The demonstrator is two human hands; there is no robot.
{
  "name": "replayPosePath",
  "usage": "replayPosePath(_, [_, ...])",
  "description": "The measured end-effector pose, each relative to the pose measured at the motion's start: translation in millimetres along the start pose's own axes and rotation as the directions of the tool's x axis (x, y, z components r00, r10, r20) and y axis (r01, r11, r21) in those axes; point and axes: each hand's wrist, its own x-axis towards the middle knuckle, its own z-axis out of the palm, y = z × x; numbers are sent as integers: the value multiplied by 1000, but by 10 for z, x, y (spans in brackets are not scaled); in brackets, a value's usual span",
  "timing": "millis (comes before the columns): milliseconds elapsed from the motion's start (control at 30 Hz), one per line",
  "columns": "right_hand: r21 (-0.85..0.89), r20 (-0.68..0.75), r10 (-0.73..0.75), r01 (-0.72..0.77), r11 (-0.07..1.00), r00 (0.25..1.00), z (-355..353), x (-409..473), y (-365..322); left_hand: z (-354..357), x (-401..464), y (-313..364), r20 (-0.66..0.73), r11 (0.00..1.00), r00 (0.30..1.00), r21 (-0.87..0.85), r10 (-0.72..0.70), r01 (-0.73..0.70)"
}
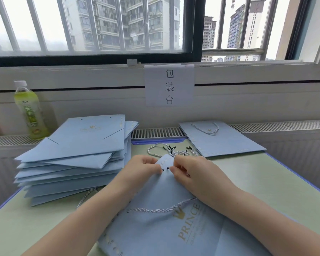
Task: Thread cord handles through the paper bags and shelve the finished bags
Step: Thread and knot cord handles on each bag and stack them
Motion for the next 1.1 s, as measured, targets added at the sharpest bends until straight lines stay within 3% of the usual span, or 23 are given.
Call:
replayPosePath(167, [-27,-10,-60,60,998,998,-4,-5,-26,-14,-9,-43,20,999,999,-20,35,-35])
replayPosePath(567, [12,-48,-109,109,994,993,28,-23,-3,-12,55,-57,2,986,996,141,91,-90])
replayPosePath(800, [78,-116,-84,94,993,990,66,13,34,5,2,-15,4,993,993,-5,116,-116])
replayPosePath(900, [31,-125,-112,117,993,986,53,17,39,1,-17,0,6,995,995,-37,95,-95])
replayPosePath(1100, [-253,-134,-293,253,934,947,77,71,31,21,-21,-2,-47,992,991,11,126,-126])
